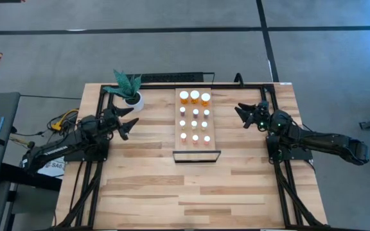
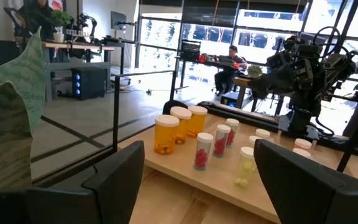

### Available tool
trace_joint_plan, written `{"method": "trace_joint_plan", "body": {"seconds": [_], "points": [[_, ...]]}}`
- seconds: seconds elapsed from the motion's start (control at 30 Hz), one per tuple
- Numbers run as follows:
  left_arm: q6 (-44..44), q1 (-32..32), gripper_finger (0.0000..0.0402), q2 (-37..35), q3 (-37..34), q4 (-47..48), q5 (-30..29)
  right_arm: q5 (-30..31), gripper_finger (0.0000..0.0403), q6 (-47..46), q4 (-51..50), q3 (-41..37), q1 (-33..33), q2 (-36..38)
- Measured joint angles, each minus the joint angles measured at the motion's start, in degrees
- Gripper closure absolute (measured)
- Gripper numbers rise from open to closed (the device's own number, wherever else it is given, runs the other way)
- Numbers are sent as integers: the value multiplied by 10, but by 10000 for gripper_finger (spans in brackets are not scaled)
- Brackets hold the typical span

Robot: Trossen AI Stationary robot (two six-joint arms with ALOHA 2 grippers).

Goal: Pick and place medicine bottles onto shelf by color
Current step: Return to Home Position

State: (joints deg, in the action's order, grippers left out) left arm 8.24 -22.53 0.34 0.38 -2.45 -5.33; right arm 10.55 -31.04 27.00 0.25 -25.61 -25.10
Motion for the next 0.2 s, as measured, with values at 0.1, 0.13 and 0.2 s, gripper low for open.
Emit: {"method": "trace_joint_plan", "body": {"seconds": [0.1,0.13,0.2], "points": [[-3,0,111,0,0,0,0,0,154,0,0,0,0,0],[-3,0,111,0,0,0,0,0,154,0,0,0,0,0],[0,0,111,0,0,0,0,0,154,0,0,0,0,0]]}}
